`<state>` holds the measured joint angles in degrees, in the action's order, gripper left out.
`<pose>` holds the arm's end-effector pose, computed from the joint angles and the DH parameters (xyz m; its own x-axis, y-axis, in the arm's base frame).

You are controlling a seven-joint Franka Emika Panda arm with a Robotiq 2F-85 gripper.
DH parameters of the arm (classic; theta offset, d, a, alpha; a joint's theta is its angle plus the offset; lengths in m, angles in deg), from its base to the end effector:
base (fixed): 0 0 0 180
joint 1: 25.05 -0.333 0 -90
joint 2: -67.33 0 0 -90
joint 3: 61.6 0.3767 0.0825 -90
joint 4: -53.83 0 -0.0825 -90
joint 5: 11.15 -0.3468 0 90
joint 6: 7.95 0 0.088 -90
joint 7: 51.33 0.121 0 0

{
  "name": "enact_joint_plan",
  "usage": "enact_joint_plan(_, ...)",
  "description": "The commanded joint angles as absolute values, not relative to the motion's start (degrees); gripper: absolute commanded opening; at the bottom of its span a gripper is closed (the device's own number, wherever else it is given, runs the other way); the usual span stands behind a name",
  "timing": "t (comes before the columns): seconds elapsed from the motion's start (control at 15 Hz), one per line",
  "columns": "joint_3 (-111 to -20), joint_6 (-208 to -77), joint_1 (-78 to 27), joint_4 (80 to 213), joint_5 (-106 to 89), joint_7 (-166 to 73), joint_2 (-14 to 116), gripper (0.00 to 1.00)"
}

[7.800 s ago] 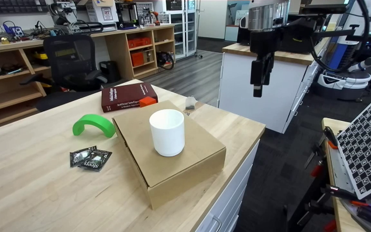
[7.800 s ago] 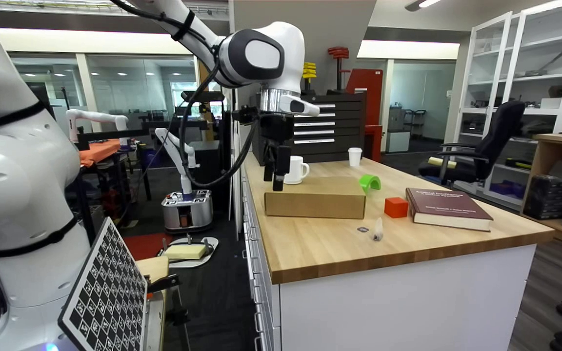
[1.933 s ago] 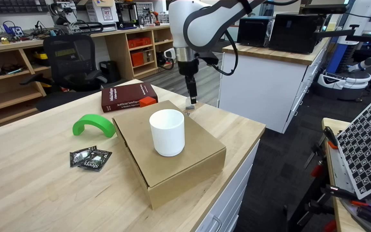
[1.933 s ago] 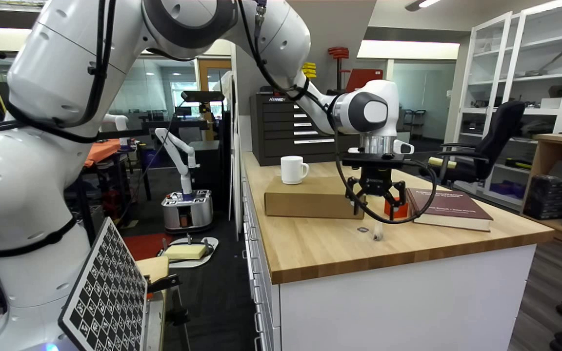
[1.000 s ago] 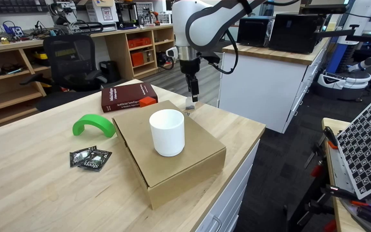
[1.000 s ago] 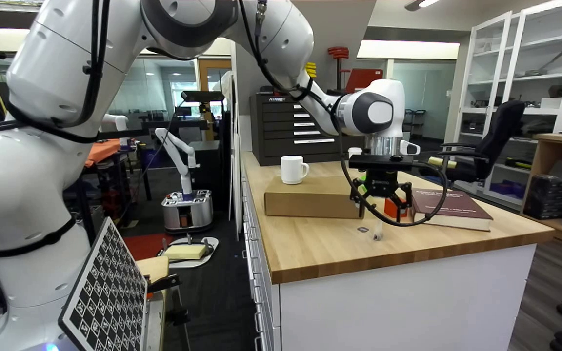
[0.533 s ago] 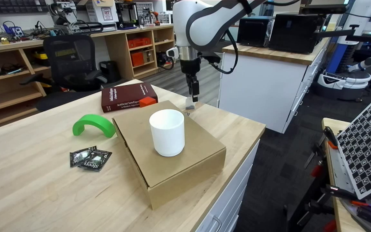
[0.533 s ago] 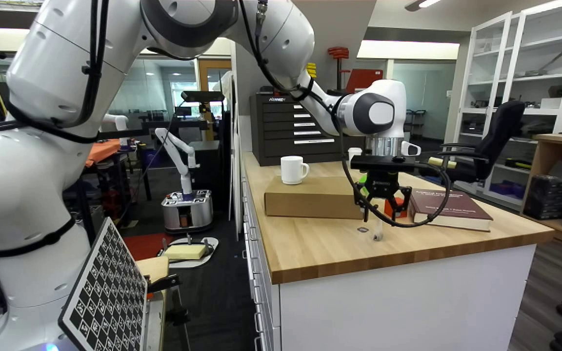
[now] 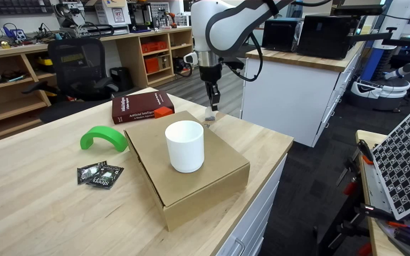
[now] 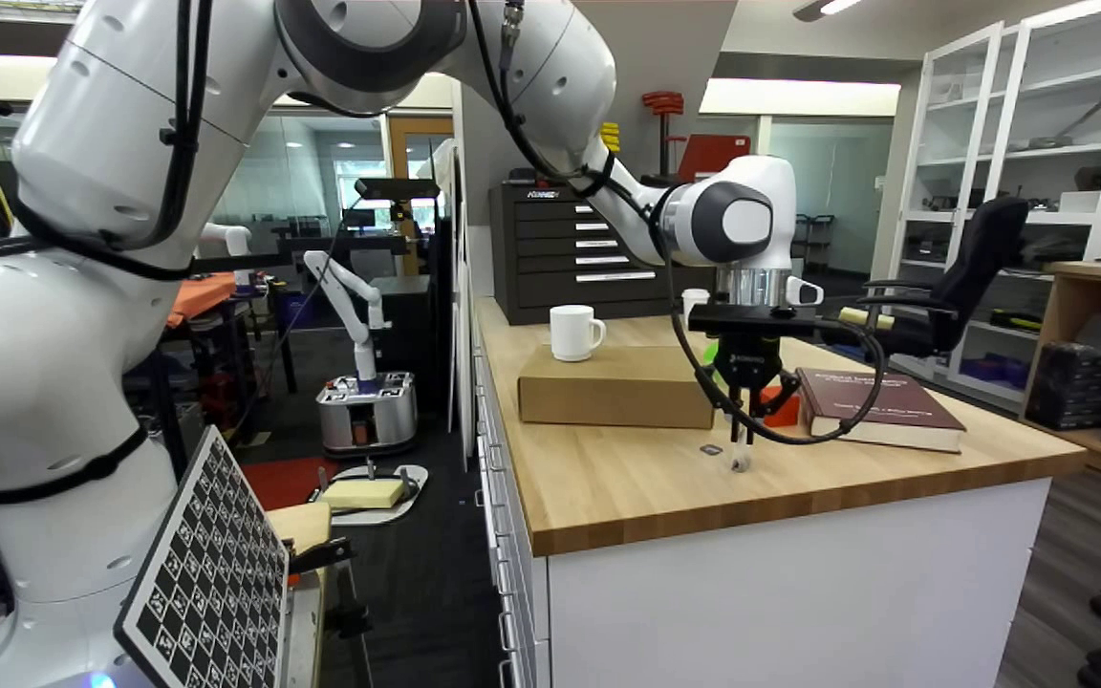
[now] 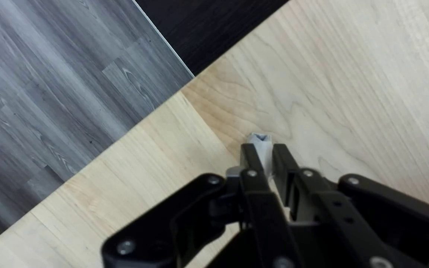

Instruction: Pick up the tea bag and put it in the mug cup

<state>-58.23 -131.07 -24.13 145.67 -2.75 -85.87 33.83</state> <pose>0.6908 0.0146 0.3447 0.7513 0.6548 -0.0824 0.6593 -0.7503 0.0490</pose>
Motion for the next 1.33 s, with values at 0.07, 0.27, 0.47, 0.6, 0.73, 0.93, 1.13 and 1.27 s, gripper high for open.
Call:
enact_joint_plan(0.07, -57.2, -130.6, -22.6, 146.9, -3.4, -88.0, 34.9, 0.0)
enact_joint_plan(0.27, -57.2, -130.7, -22.7, 146.9, -3.3, -87.8, 34.8, 0.02)
enact_joint_plan(0.47, -57.6, -131.1, -23.1, 146.6, -2.9, -86.7, 34.4, 0.05)
enact_joint_plan(0.6, -57.8, -130.7, -23.4, 146.6, -2.9, -85.6, 34.8, 0.03)
enact_joint_plan(0.73, -57.2, -130.5, -24.8, 147.8, -3.1, -83.7, 36.1, 0.03)
enact_joint_plan(0.93, -55.6, -130.2, -26.5, 149.1, -3.4, -79.2, 37.8, 0.03)
enact_joint_plan(1.13, -55.2, -130.9, -29.0, 150.5, -2.6, -73.1, 40.1, 0.03)
enact_joint_plan(1.27, -55.6, -132.9, -31.1, 152.1, -1.5, -68.3, 42.7, 0.03)
